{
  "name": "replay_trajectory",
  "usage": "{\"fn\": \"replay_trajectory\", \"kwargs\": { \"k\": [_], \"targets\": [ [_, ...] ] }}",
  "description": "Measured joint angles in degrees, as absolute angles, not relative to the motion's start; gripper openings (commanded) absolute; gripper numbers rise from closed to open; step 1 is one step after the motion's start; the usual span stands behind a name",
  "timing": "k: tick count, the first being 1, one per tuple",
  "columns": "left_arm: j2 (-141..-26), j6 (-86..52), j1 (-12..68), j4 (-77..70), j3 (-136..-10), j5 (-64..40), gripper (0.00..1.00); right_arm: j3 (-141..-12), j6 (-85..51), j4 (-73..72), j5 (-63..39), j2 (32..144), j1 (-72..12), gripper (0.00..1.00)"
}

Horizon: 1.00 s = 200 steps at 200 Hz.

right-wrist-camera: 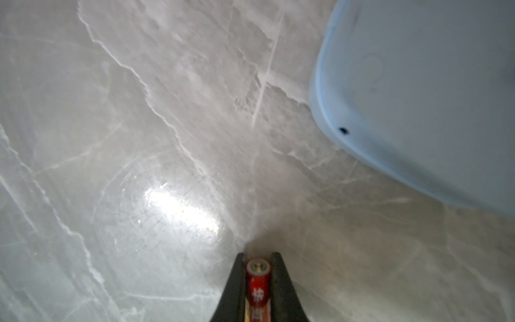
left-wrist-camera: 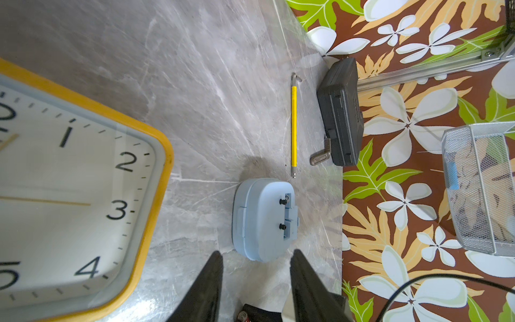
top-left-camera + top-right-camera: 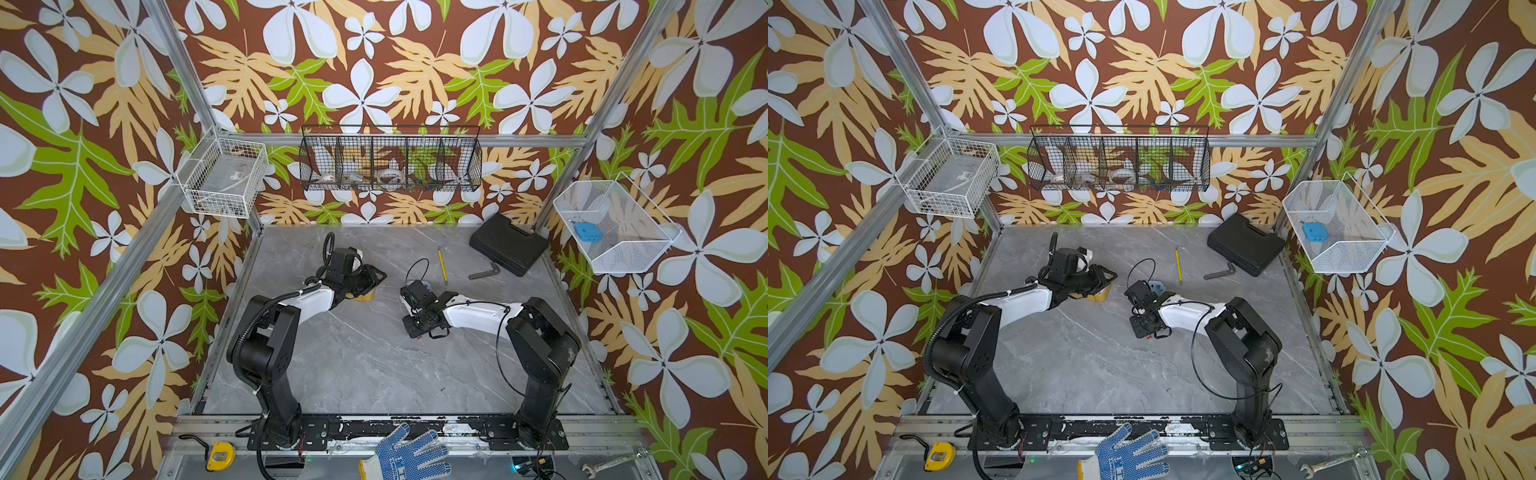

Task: Insert the battery into the alarm
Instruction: Pick up the battery at the center of the board, then place the battery in the alarm.

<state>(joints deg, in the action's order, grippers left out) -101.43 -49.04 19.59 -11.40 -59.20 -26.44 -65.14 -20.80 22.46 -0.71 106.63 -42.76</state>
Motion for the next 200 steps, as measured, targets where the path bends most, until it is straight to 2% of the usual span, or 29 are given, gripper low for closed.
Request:
{"fn": "replay_trajectory", "kwargs": {
  "k": [47, 102, 200],
  "targets": [
    [-101.4, -49.3, 19.7, -11.7, -59.6, -27.2, 0.41, -62.6, -22.7, 22.0, -2.0, 100.3, -42.0, 0.11],
    [-101.4, -50.8, 20.7, -13.1, -59.9, -27.8, 0.41, -59.2, -24.2, 13.8, -1.4, 90.3, -35.7, 0.11],
    [-101.9, -52.0, 21.9, -14.2, -61.2, -27.7, 0.41, -54.7, -23.0, -9.6, 5.1, 95.2, -30.1, 0.11]
  ]
}}
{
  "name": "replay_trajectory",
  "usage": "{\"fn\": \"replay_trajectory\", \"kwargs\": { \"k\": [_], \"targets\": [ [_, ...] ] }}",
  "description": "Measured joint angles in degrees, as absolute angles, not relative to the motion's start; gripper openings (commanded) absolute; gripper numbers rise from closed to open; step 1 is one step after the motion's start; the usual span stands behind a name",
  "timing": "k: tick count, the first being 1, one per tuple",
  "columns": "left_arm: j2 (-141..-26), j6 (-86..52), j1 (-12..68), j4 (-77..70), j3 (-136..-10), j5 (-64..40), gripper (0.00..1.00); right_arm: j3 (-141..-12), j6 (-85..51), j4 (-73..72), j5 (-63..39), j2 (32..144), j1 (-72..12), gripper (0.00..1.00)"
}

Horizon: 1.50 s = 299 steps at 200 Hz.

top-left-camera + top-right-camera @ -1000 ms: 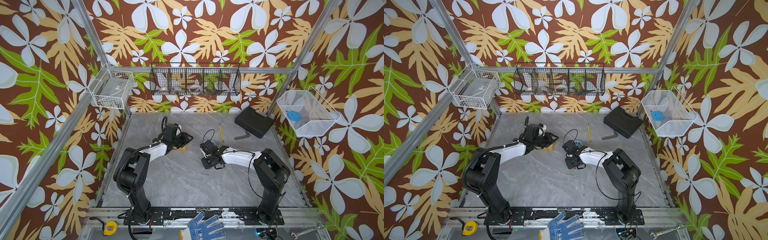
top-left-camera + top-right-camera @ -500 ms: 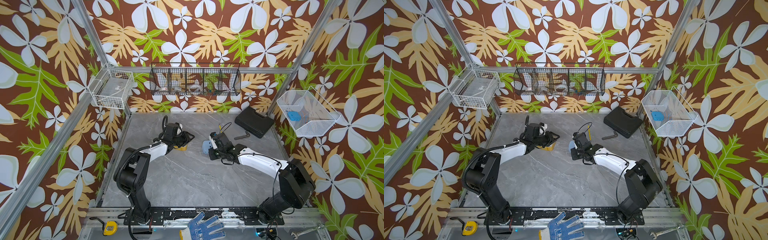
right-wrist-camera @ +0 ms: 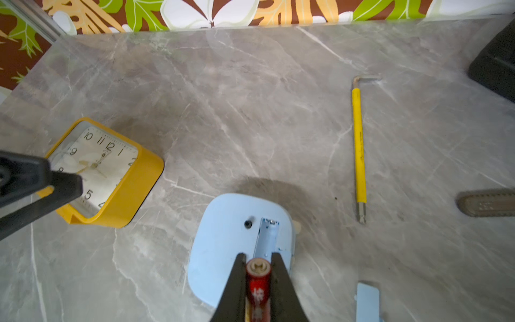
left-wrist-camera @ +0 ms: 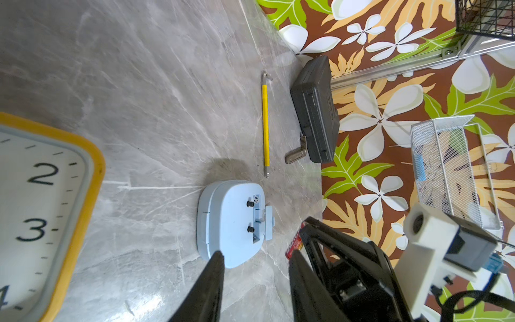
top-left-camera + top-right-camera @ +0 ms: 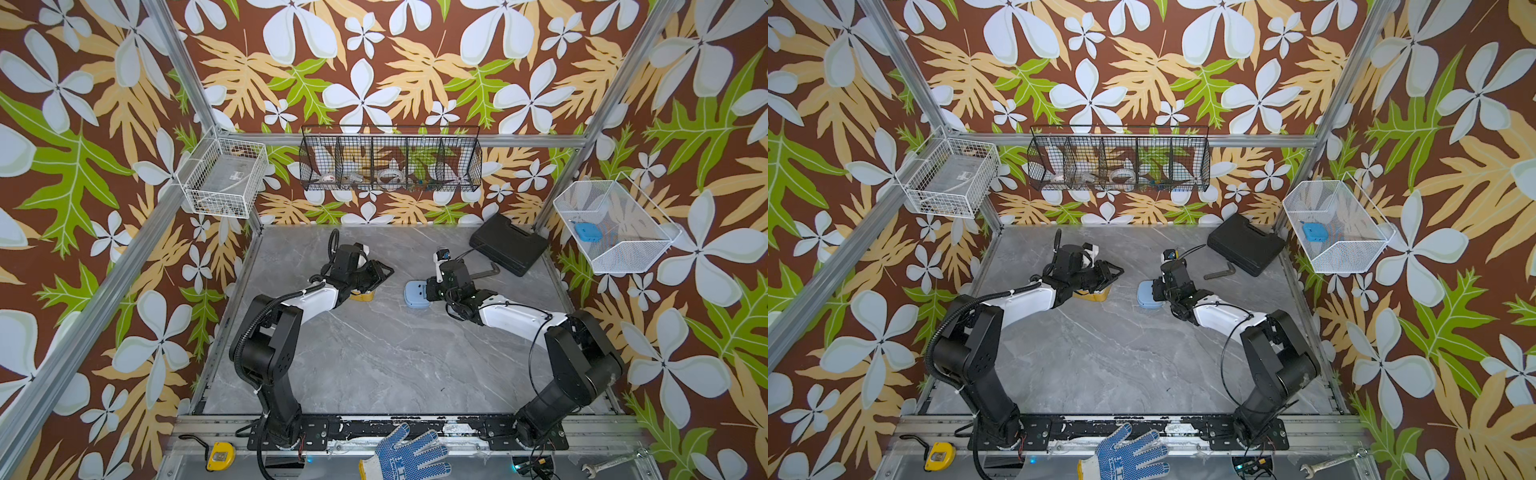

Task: Insert the battery into the alarm
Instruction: Place the battery in the alarm.

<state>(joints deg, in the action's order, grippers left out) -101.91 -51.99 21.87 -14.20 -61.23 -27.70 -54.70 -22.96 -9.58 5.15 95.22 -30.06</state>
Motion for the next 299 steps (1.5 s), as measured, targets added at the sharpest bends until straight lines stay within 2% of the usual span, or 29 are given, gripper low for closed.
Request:
{"fn": "replay_trajectory", "kwargs": {
  "k": [163, 299],
  "targets": [
    [-102.0, -53.1, 22.2, -14.8, -60.7, -25.3, 0.41, -45.9, -25.0, -33.6, 4.4, 101.4, -29.8, 0.1],
    [-102.0, -53.1, 22.4, -14.8, -60.4, -24.4, 0.41, -41.5, -23.4, -41.1, 4.8, 103.8, -30.0, 0.12]
  ]
}}
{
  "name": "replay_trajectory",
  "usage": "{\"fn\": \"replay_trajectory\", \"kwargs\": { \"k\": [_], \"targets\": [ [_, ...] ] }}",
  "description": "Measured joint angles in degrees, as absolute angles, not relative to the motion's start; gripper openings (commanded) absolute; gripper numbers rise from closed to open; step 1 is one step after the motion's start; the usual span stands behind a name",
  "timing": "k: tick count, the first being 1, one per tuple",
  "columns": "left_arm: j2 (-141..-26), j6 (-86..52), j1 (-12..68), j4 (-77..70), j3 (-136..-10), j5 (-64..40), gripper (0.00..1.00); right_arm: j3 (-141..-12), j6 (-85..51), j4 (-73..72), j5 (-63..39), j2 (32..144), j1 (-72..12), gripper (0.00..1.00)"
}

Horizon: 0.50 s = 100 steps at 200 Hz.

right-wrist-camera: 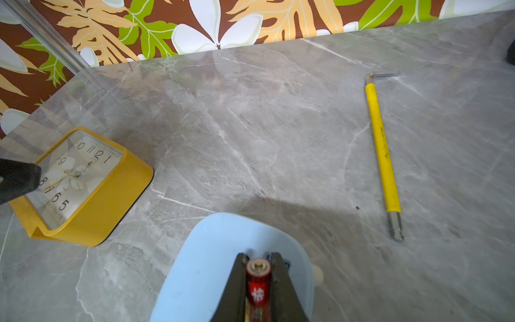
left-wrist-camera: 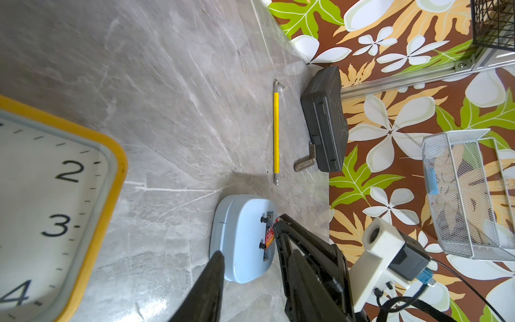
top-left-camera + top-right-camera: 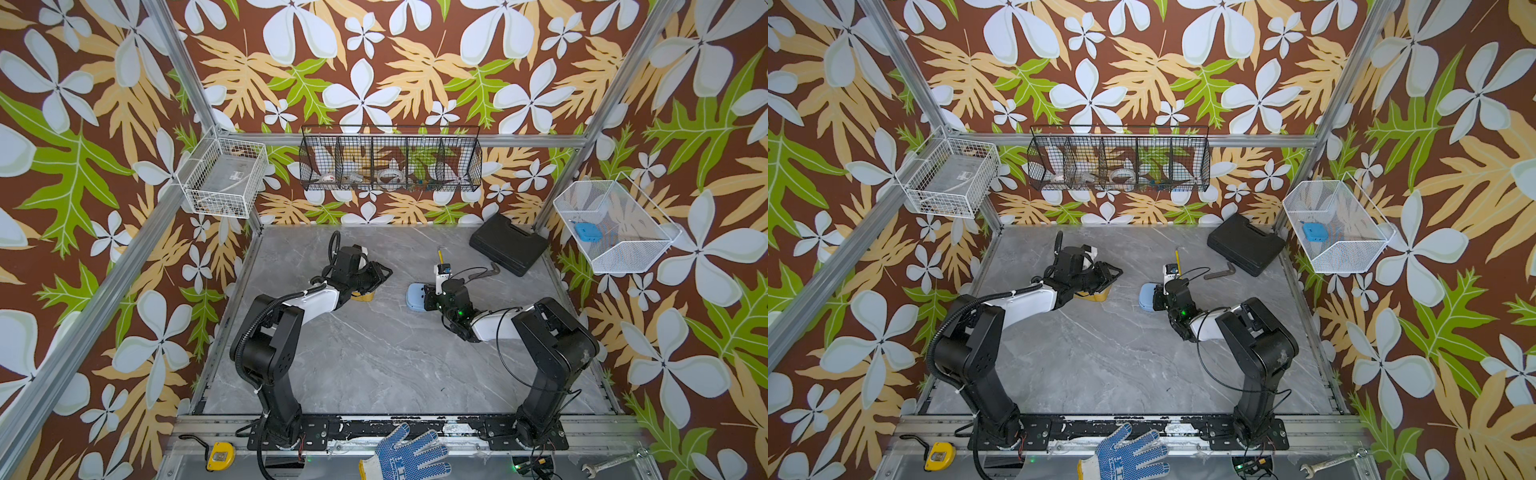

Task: Insert the battery into the alarm
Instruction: Place the battery in the alarm.

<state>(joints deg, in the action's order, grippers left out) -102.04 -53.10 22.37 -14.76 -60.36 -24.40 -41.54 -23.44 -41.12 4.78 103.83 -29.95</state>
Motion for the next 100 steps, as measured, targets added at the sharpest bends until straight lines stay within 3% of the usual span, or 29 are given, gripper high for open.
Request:
{"fn": "replay_trajectory", "kwargs": {
  "k": [31, 100],
  "targets": [
    [-102.0, -53.1, 22.6, -14.8, -60.4, -24.2, 0.41, -39.8, -23.6, -44.7, 5.6, 104.4, -30.5, 0.18],
    [-102.0, -52.4, 22.9, -14.3, -61.6, -24.0, 0.41, -37.4, -25.3, -44.1, 5.9, 101.6, -30.8, 0.43]
  ]
}}
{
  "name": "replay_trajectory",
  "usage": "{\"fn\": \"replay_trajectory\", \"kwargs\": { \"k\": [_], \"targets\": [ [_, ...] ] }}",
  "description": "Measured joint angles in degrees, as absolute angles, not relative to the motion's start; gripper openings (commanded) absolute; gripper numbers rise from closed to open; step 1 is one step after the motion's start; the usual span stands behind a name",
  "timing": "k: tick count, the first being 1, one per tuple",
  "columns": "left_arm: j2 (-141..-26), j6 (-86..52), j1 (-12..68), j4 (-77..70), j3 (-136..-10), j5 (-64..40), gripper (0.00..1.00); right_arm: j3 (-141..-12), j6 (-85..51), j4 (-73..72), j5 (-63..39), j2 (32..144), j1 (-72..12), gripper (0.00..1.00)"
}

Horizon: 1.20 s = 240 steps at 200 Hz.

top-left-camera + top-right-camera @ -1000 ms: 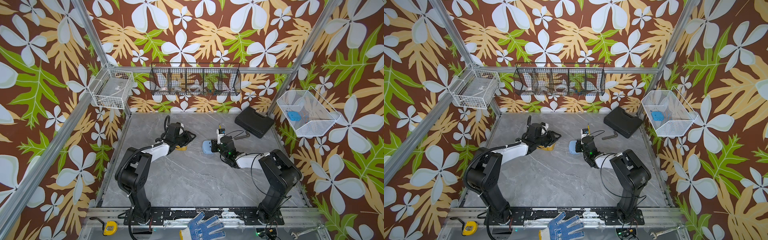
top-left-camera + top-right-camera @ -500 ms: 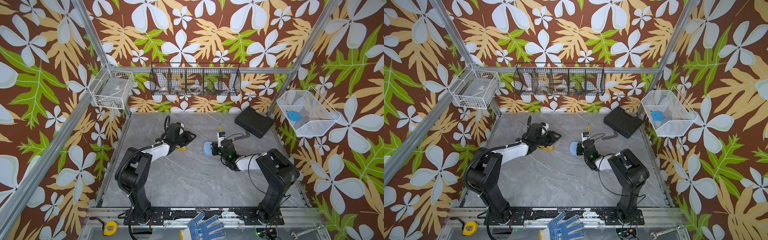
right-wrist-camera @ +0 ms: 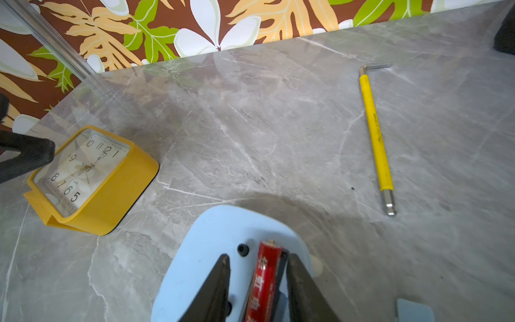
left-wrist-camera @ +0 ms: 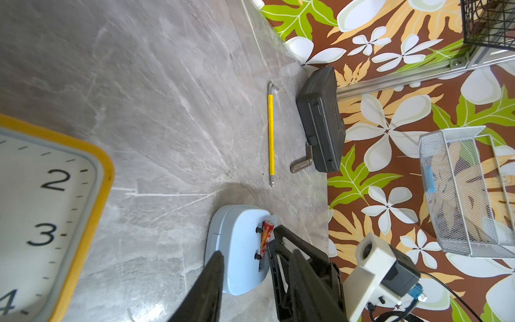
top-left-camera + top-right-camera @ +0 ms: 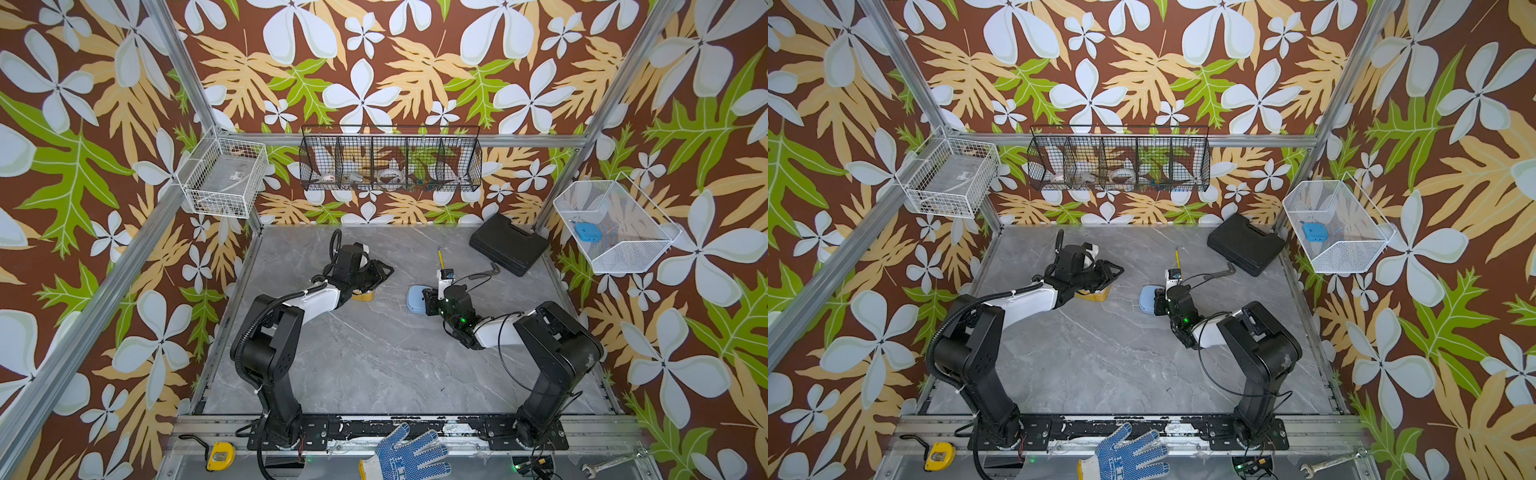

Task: Insert the battery into the alarm
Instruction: Place the battery in the alarm, then adjust the alarm at the center of the board.

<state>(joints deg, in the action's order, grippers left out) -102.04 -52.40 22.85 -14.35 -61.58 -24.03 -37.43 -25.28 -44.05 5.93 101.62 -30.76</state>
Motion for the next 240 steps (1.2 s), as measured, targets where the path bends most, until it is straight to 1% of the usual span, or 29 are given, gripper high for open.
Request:
{"fn": "replay_trajectory", "kwargs": {
  "k": [26, 80, 107, 171, 240],
  "targets": [
    [-102.0, -52.1, 23.1, -14.0, -62.1, -24.0, 0.41, -37.5, -25.5, -42.9, 6.0, 100.0, -30.8, 0.52],
    [-102.0, -51.3, 23.5, -13.5, -62.4, -23.9, 0.41, -38.5, -25.6, -37.6, 6.3, 95.5, -30.7, 0.65],
    [-102.2, -50.9, 23.5, -13.3, -62.9, -24.0, 0.42, -39.7, -25.4, -33.2, 5.3, 92.9, -30.2, 0.67],
    [-105.0, -50.9, 23.9, -13.2, -64.7, -25.6, 0.45, -39.6, -22.9, -22.5, -4.4, 90.3, -29.2, 0.69],
    [-107.4, -51.1, 24.6, -13.0, -66.1, -27.5, 0.47, -39.5, -22.3, -20.4, -11.3, 93.7, -28.2, 0.71]
  ]
}}
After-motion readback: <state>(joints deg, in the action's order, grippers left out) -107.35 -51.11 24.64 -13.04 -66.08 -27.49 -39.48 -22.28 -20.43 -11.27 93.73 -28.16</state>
